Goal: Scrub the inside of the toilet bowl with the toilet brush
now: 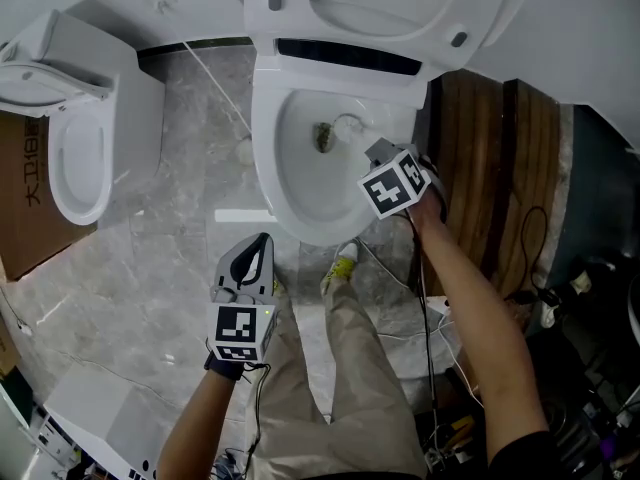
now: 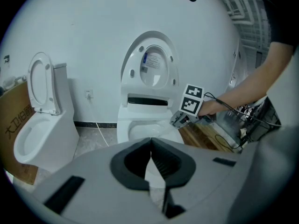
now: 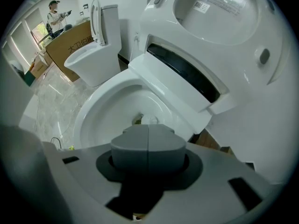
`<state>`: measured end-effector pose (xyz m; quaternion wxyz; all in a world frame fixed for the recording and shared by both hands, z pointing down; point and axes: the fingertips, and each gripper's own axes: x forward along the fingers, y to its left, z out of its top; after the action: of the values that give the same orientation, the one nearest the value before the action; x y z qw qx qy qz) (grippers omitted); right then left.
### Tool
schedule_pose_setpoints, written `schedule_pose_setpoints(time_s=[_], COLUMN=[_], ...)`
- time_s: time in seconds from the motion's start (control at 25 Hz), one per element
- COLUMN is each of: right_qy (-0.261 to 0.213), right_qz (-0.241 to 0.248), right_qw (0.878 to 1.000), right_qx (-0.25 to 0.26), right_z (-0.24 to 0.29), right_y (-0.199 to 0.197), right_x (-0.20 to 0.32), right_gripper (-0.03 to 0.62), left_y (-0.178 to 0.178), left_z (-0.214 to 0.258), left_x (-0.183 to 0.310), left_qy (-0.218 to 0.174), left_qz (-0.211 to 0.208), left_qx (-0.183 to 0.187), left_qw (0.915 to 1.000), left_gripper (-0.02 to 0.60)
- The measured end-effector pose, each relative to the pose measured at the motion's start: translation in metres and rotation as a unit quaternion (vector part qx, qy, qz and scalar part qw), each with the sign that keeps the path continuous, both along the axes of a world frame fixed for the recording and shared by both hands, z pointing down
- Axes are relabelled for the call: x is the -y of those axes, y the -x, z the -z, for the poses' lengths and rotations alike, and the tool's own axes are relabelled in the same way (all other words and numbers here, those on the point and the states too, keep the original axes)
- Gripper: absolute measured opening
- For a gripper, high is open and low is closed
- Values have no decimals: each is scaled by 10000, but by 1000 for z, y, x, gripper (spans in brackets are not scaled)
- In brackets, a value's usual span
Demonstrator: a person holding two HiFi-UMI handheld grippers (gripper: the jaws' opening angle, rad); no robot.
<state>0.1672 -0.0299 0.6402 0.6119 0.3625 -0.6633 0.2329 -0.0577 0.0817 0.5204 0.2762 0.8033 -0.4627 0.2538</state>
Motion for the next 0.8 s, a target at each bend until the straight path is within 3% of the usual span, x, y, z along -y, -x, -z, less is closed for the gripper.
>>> schedule_pose_setpoints(time_s=[0.4,0.8], right_qy=[67,271], right_qz=[-73,288], right_qw=[9999,9990], right_qx=[-33,-186], right_z=[5,10], right_y=[-15,-4], right_x=[-32,-71], right_gripper=[150,150], left_y=[3,16], left_z=[4,6], left_x=[-5,-11], left_qy=[-10,-21], left_qz=[-103,-113], left_qx=[-5,-22], left_qw=[9999,9999], left_gripper=[12,12])
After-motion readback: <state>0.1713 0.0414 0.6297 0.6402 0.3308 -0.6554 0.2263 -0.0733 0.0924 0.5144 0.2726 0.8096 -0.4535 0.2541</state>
